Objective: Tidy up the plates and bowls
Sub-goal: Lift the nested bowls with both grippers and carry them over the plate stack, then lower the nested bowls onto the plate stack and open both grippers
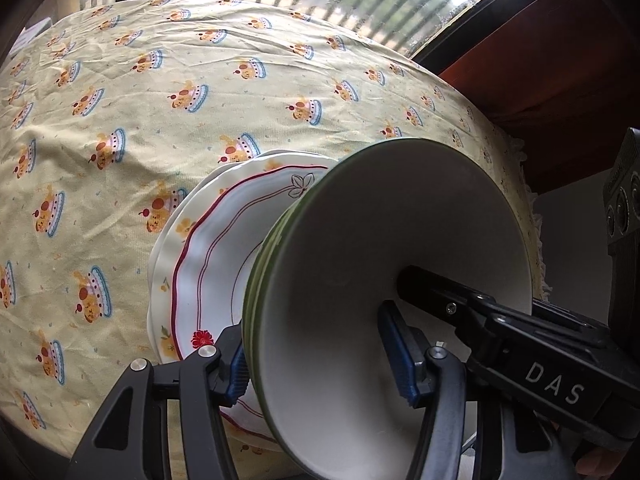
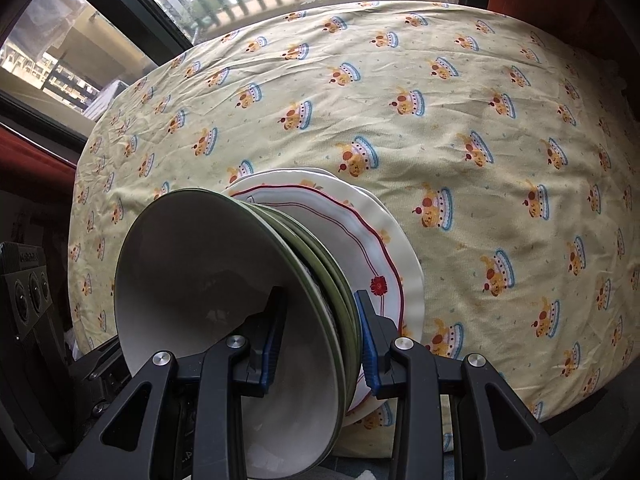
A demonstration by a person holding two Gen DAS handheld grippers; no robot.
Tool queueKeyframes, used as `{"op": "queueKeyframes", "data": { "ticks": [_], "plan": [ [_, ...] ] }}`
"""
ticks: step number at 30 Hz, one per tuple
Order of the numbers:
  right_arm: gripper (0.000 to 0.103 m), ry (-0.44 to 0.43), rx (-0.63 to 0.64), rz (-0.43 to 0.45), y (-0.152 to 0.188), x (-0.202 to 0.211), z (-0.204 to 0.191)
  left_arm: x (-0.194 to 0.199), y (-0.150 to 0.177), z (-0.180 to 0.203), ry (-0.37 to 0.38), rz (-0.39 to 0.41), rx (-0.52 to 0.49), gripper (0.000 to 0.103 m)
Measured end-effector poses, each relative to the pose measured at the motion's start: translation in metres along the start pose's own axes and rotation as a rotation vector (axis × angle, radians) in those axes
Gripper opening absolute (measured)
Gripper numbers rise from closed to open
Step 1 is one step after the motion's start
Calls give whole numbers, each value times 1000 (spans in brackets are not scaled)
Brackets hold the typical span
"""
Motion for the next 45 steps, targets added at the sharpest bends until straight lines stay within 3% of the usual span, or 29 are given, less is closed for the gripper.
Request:
{"op": "queueKeyframes", "data": {
  "ticks": [6,14,19,23,27,30,32,34,45],
  "plan": [
    [38,-11,-19,-1,-1,-5,7,-9,-6,6,-28,-1,-31,57],
    [40,70,42,74,3,2,9,-10,0,8,-87,11,-61,55],
    [40,41,52,117,7,2,12,-9,4,12,-146,30,-94,58],
    [41,-16,65,88,19,-2,9,-7,17,22,-246,38,-140,62],
    [42,-54,80,100,21,-1,9,-4,21,14,-267,72,-72,71],
    [46,-57,52,136,13,7,13,3,15,11,-270,121,-26,73],
    [61,-34,57,181,8,13,14,6,11,13,-272,145,-31,79],
    [67,-1,61,214,4,18,15,11,8,12,-270,156,-49,82],
    [67,150,-155,367,9,64,22,40,-23,22,-164,203,-294,85]
  ]
}}
Point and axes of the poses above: each gripper's, at about its wrist camera, not at the fingertips, and x roughly against the way its jaws point, z to its right, y to its underside, the point moved 8 cm from there along -x, roughly the way its jaws point, and after that the axes turned 12 degrees about y, right-handed, at the moved point
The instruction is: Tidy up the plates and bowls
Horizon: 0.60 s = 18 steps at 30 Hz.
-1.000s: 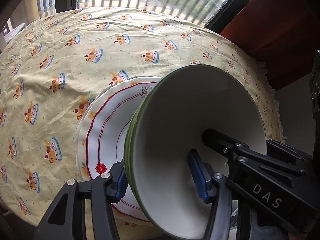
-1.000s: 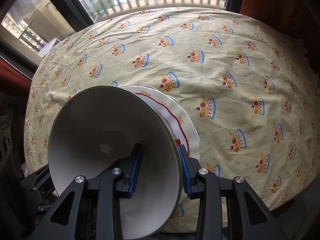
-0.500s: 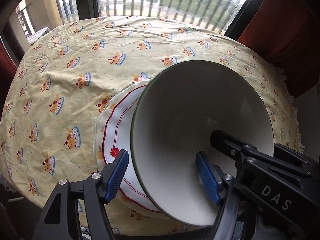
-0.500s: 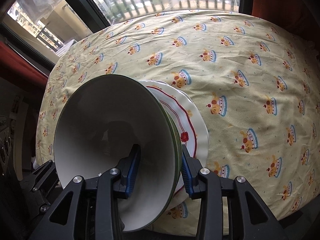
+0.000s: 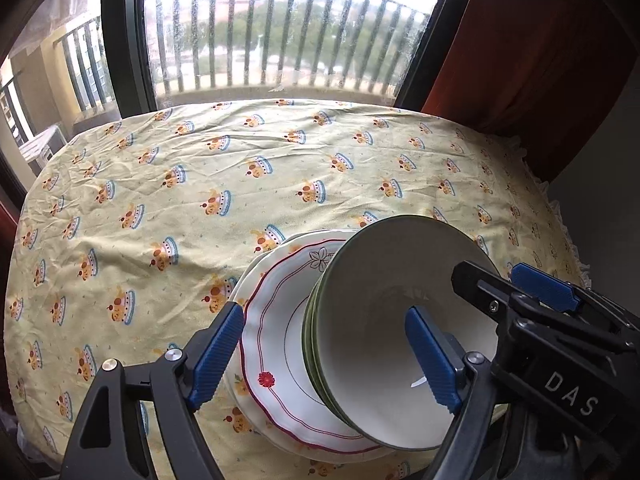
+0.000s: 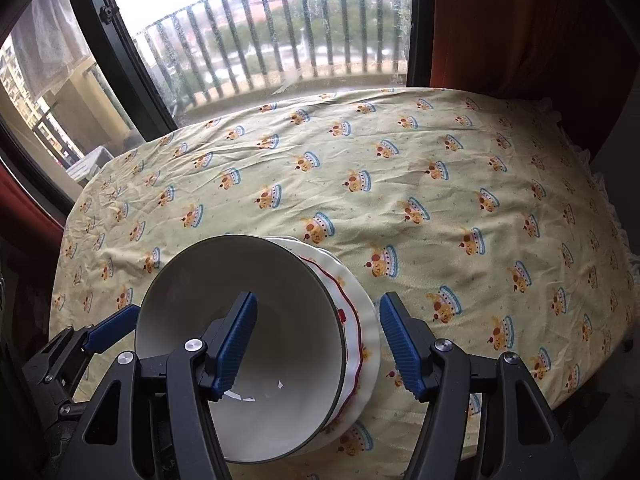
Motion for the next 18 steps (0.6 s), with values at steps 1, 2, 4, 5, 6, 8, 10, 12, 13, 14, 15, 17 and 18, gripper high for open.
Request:
{"op": "queueKeyframes", "data": {
  "ticks": [1,2,4,5,6,8,10,12,13,14,15,17,18],
  "plan": [
    [68,6,-15,18,-1,6,2,4,-2,-1,6,21,-11,85],
    [68,15,-28,35,-1,12,3,9,-4,-2,5,41,-21,85],
    [69,25,-44,65,0,23,8,20,-6,-1,-6,78,-43,85],
    [71,22,-46,83,1,29,9,27,-7,-1,-15,98,-53,85],
    [72,20,-49,103,1,34,11,33,-8,-1,-28,124,-60,85],
    [76,15,-46,152,3,44,16,45,-6,-2,-58,179,-60,89],
    [78,6,-34,200,3,53,20,54,-3,-4,-84,219,-44,91],
    [81,-3,-26,241,3,59,25,65,1,-4,-107,265,-21,95],
    [83,-7,-25,265,3,62,28,70,4,-4,-118,295,-11,98],
    [86,-14,-25,290,4,65,31,73,6,-5,-131,324,-4,100],
    [87,-21,-23,313,5,67,34,77,10,-5,-149,343,3,100],
    [89,-37,2,353,9,69,36,83,17,-8,-177,374,28,103],
    [89,-30,15,360,12,69,37,84,20,-11,-188,382,50,103]
  ]
}}
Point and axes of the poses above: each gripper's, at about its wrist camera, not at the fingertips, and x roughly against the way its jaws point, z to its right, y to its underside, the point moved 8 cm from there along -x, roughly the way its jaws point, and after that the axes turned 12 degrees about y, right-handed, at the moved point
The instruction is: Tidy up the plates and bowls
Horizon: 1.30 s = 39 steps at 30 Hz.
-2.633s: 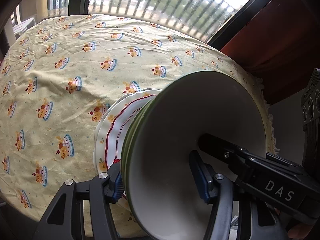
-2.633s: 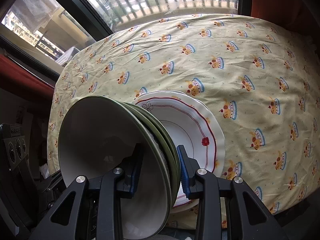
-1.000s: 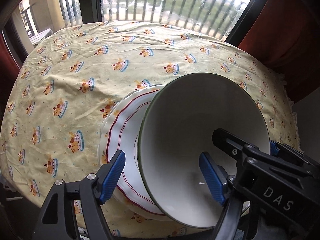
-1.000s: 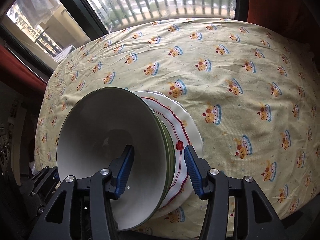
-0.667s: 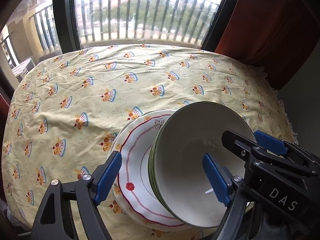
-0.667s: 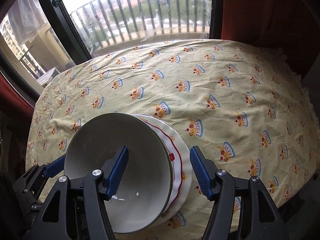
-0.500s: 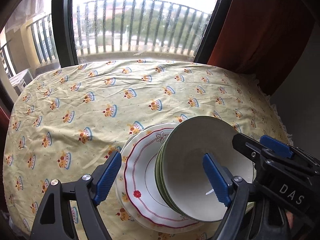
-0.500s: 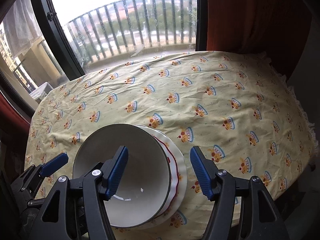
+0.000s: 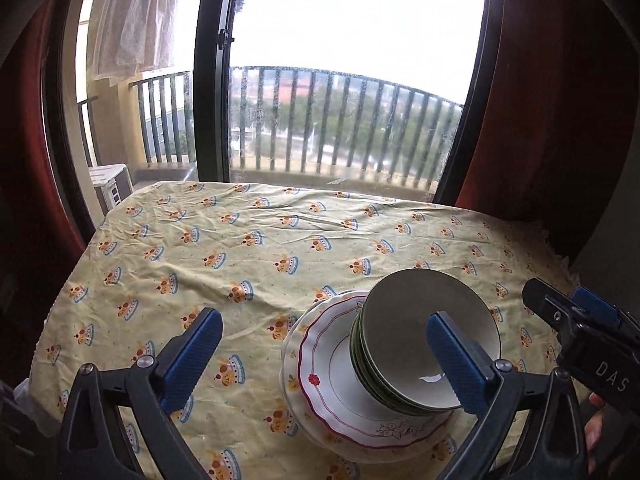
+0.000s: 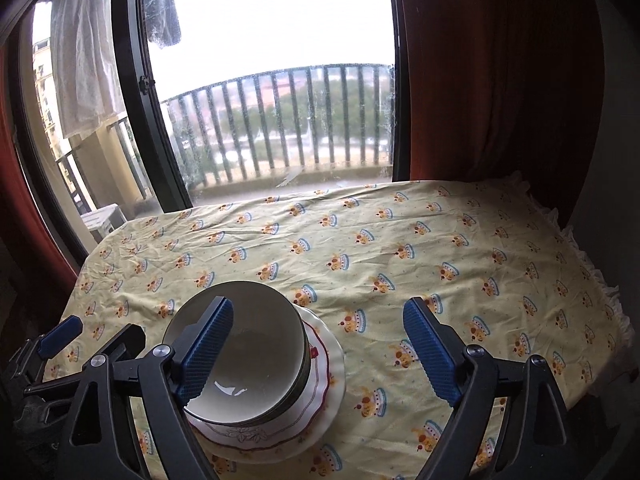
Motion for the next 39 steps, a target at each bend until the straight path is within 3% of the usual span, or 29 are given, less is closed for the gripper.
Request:
{"op": "queueKeyframes", "data": {
  "ticks": [3,7,11,18,26,39],
  "plan": [
    [90,-4,21,31,10,3,3,9,9,-9,-37,42,22,103],
    [90,38,53,86,29,0,10,8,24,-21,-101,48,-40,103],
    [90,37,25,43,54,-7,13,6,42,-23,-65,43,-87,103],
    [92,26,31,16,88,-2,4,6,72,-18,-35,22,-71,103],
    [98,22,40,42,90,7,-2,11,72,-14,-27,31,-64,103],
    [98,34,31,48,75,7,4,11,53,-8,-12,49,-62,103]
  ]
}}
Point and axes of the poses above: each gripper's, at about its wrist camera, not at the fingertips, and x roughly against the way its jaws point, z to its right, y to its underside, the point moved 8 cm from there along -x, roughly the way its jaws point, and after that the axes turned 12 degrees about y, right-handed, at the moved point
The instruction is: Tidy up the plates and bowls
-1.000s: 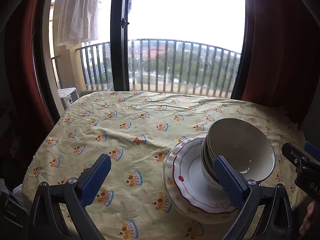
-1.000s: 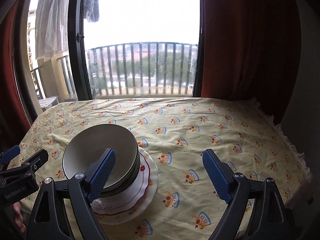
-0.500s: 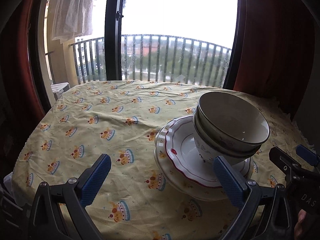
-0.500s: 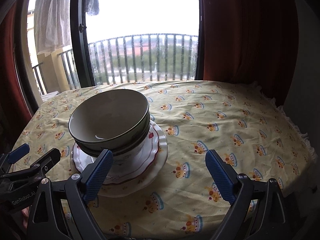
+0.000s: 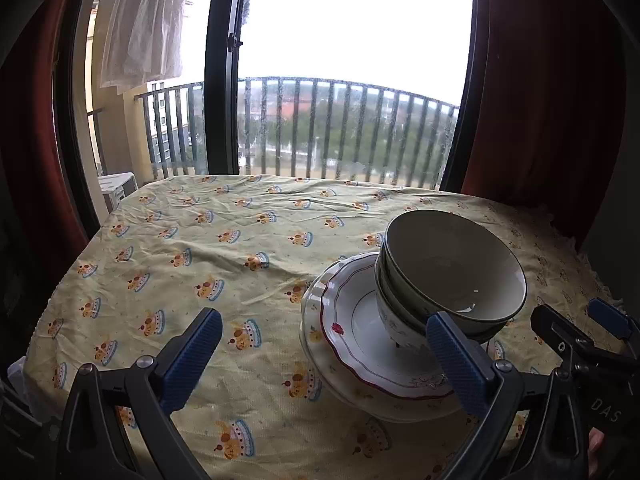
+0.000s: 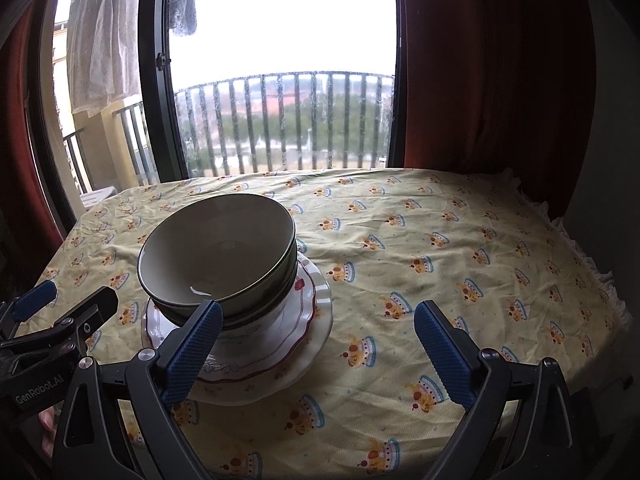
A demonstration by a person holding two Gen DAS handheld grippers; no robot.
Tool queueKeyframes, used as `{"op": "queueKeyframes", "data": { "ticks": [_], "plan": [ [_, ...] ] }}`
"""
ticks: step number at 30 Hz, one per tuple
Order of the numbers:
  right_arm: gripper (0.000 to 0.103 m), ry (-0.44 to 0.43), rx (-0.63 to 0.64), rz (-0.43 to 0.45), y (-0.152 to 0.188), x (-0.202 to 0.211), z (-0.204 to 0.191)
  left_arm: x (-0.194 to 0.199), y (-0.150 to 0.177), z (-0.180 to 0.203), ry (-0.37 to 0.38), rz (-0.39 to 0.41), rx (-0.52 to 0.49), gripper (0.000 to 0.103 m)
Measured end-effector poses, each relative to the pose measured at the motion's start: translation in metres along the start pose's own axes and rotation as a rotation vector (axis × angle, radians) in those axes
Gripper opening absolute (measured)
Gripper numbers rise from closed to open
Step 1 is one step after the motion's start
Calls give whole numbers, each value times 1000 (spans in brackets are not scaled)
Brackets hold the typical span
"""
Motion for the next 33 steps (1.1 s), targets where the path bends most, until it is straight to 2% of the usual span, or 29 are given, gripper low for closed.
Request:
{"op": "queueKeyframes", "data": {
  "ticks": [15,19,26,33],
  "plan": [
    [100,-15,-1,-9,-3,-2,4,1,-4,1,-8,3,25,103],
    [100,-16,6,-15,-3,-2,5,2,-6,2,-50,4,7,103],
    [100,-12,6,-24,-2,-4,6,-1,-4,2,-32,-9,18,103],
    [100,-4,4,-33,-1,-6,6,-4,-3,11,-28,-23,-28,103]
  ]
}}
Point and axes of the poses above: each gripper's, at about its wrist camera, not at the fingertips, and x roughly against the way its jaws point, z to its right, y to its underside, the point moved 8 cm from there along -x, roughly the way its jaws point, and after that the axes turned 12 degrees about y, right-handed, at the moved point
